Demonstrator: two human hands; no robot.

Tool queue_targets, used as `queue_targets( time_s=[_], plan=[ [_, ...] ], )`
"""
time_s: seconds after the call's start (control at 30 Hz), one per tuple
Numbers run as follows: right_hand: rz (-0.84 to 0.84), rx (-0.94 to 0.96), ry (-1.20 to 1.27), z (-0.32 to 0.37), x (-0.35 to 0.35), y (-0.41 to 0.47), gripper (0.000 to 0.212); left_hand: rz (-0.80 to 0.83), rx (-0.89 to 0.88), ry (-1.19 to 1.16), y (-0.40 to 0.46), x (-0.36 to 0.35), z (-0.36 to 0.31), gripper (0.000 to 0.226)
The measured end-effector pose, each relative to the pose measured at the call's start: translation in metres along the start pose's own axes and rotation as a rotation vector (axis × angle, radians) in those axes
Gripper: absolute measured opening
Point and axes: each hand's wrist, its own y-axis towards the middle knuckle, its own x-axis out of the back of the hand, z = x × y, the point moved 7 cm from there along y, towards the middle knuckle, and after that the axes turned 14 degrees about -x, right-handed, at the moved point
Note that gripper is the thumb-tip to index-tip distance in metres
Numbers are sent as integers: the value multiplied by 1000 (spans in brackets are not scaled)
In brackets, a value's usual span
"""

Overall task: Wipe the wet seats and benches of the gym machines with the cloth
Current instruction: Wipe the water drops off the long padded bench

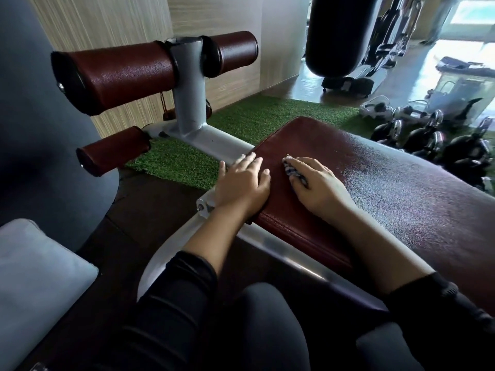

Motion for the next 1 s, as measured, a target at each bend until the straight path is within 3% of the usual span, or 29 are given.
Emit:
queue_targets(
  time_s=[0.13, 0.43, 0.63, 0.8, 1.0],
  plan=[
    [0, -78, -3, -18, 10, 4, 44, 23, 11, 25, 1, 1, -4, 50],
    [0, -58, 98, -13, 0, 29, 47, 142, -22, 88, 32, -11, -16, 54],
    [126, -112, 38, -13, 8, 19, 47, 208, -5, 94, 30, -5, -28, 63],
    [383, -225, -33, -13, 34, 2, 54, 373, 56, 102, 23, 23, -49, 52],
    [432, -396, 5, 14, 115, -11, 50, 508, 53, 108, 21, 93, -98, 52]
  ],
)
